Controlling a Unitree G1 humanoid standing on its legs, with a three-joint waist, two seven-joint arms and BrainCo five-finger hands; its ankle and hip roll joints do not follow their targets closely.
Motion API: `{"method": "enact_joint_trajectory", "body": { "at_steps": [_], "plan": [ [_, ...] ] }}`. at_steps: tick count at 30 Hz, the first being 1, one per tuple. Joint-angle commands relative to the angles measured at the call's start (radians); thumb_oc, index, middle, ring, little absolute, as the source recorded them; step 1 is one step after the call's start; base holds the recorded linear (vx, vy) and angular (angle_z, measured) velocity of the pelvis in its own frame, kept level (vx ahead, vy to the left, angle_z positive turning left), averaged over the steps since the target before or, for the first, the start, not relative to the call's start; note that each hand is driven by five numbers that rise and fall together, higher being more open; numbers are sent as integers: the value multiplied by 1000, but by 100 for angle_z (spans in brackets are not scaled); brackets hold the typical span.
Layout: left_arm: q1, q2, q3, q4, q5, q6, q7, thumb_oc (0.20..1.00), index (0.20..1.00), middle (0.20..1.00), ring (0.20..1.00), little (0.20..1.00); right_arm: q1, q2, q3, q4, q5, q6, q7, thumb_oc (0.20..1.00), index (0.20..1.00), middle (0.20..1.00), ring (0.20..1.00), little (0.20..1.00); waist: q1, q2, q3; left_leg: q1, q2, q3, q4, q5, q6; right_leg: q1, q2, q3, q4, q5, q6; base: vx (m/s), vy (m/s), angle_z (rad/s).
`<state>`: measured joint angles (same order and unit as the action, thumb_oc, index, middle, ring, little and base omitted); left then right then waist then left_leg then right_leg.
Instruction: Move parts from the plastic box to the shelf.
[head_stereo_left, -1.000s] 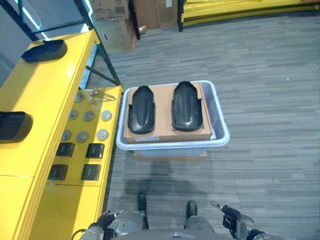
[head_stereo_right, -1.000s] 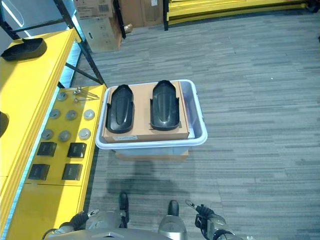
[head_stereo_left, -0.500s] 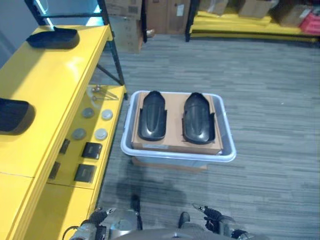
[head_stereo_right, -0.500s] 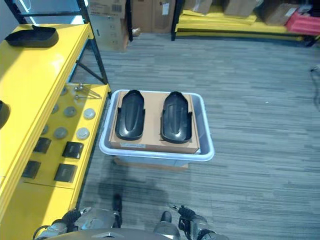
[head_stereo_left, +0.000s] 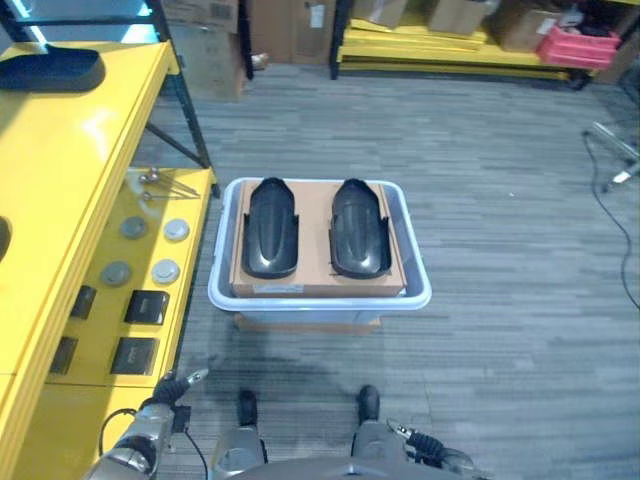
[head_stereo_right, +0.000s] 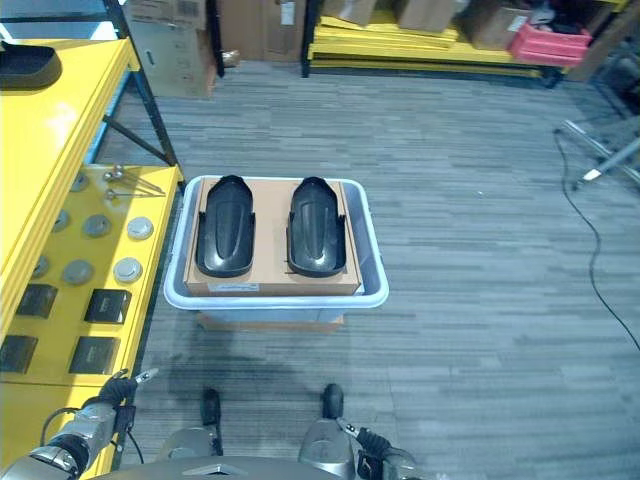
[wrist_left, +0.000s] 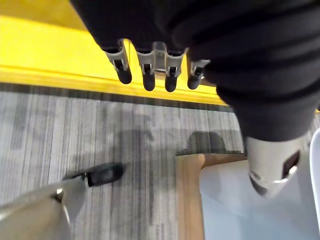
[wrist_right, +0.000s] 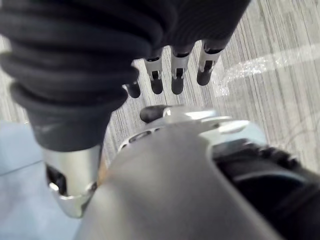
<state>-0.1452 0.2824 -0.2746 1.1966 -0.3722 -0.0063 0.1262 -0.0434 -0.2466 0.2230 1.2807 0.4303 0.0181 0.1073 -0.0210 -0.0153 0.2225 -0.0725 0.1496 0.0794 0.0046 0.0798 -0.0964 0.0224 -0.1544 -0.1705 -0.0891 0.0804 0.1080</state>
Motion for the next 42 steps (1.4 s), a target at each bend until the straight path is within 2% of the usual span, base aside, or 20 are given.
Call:
{"method": "enact_joint_trajectory", "body": {
  "at_steps": [1,4,6,9,11,13,14,16,18,20,22,25,27,29,33,36,39,40,42],
  "plan": [
    [-7,-65,-45,39,70,1,-23,1000,1000,1000,1000,1000,-53,-68,-46,2,32,4,-30,1000,1000,1000,1000,1000,22,38,18,-14,33,-3,30,-3,12,1,3,-19,93,-86,-13,18,-25,22],
    [18,-84,-54,47,99,-5,-22,1000,1000,1000,1000,1000,-55,-77,-55,-15,-9,-24,-50,1000,1000,1000,1000,1000,36,46,22,-20,14,-19,-10,13,3,12,8,-24,84,-94,-14,32,52,17],
    [30,-77,-70,47,197,-9,-22,1000,1000,1000,1000,1000,-72,-89,-60,-19,34,-66,-76,1000,1000,1000,1000,1000,49,43,20,-2,9,-29,-10,2,2,8,-6,-32,77,-83,-9,21,71,11],
    [53,-50,-88,52,197,-33,0,1000,1000,1000,1000,1000,-82,-113,-79,-63,171,-177,-59,1000,1000,1000,1000,1000,61,33,9,20,-4,-44,-8,-16,6,20,-17,-40,54,-63,4,100,63,-13],
    [59,-16,-69,46,167,-18,6,1000,1000,1000,1000,1000,-75,-126,-96,-128,173,-289,-103,1000,1000,1000,1000,1000,56,27,-4,49,-10,-35,-29,-22,11,31,-22,-40,32,-45,16,147,84,10],
    [62,1,-58,42,154,-9,11,1000,1000,1000,1000,1000,-72,-136,-100,-179,162,-334,-135,1000,1000,1000,1000,1000,53,24,-12,64,-11,-31,-44,-23,13,34,-22,-38,27,-39,23,123,60,6],
    [67,15,-47,34,151,-7,12,1000,1000,1000,1000,1000,-66,-154,-107,-263,112,-392,-196,1000,1000,1000,1000,1000,48,21,-19,79,-14,-29,-64,-25,17,34,-23,-37,25,-38,28,115,51,2],
    [69,20,-43,28,153,-7,10,1000,1000,1000,1000,1000,-65,-170,-111,-317,85,-409,-233,1000,1000,1000,1000,1000,45,20,-22,82,-15,-27,-70,-27,18,34,-24,-37,26,-39,29,96,48,1],
    [78,26,-31,7,137,-9,5,1000,1000,1000,1000,1000,-71,-233,-125,-510,-24,-476,-406,1000,1000,1000,1000,1000,31,15,-25,83,-16,-13,-81,-30,19,29,-25,-36,26,-40,33,96,69,-2],
    [81,31,-21,-12,124,-5,-8,1000,1000,1000,1000,1000,-85,-280,-155,-628,-53,-448,-466,1000,1000,1000,1000,1000,22,15,-18,75,-20,-10,-84,-30,22,17,-17,-26,39,-50,29,47,91,-3],
    [58,26,-27,-24,89,2,-19,1000,1000,1000,1000,1000,-153,-348,-184,-691,-51,-404,-475,1000,1000,1000,1000,1000,21,16,6,54,-24,-15,-82,-27,25,-8,-8,-16,57,-62,21,15,128,-4],
    [30,10,-41,-21,71,14,-30,1000,1000,1000,1000,1000,-261,-397,-155,-698,-86,-312,-476,1000,1000,1000,1000,1000,33,13,37,31,-26,-27,-76,-27,25,-29,-7,-11,67,-67,15,4,63,-7],
    [25,4,-49,-19,90,13,-33,1000,1000,1000,1000,1000,-292,-411,-142,-692,-83,-286,-482,1000,1000,1000,1000,1000,40,10,46,24,-26,-31,-74,-26,25,-34,-9,-13,67,-65,15,1,7,-3],
    [3,-6,-90,-8,128,-11,-27,1000,1000,1000,1000,1000,-416,-460,-97,-630,-62,-232,-508,1000,1000,1000,1000,1000,64,1,84,-12,-28,-49,-56,-25,25,-57,-17,-15,73,-60,14,-18,-6,0],
    [-35,-2,-114,-4,15,-16,-21,1000,1000,1000,1000,1000,-586,-527,-40,-517,-38,-178,-497,1000,1000,1000,1000,1000,96,8,135,-63,-39,-68,-37,-19,25,-86,-31,-23,88,-61,15,-53,20,13],
    [-49,5,-121,-3,19,-18,-32,1000,1000,1000,1000,1000,-674,-552,3,-446,-36,-117,-509,1000,1000,1000,1000,1000,114,18,163,-84,-52,-82,-36,-15,24,-105,-44,-30,106,-63,20,-9,31,19],
    [-54,13,-135,0,10,-30,-36,1000,1000,1000,1000,1000,-719,-567,31,-382,-15,-93,-522,1000,1000,1000,1000,1000,125,27,179,-99,-60,-91,-32,-16,25,-122,-57,-34,125,-67,22,2,40,26],
    [-61,22,-137,2,-5,-43,-46,1000,1000,1000,1000,1000,-757,-578,52,-333,4,-52,-494,1000,1000,1000,1000,1000,131,36,191,-112,-68,-94,-23,-18,26,-139,-67,-36,138,-68,23,-4,80,28],
    [-69,26,-140,-1,-23,-45,-53,1000,1000,1000,1000,1000,-779,-575,67,-292,1,-26,-454,1000,1000,1000,1000,1000,134,44,203,-122,-76,-96,-11,-23,27,-148,-76,-36,145,-67,23,0,83,13]
  ]
}}
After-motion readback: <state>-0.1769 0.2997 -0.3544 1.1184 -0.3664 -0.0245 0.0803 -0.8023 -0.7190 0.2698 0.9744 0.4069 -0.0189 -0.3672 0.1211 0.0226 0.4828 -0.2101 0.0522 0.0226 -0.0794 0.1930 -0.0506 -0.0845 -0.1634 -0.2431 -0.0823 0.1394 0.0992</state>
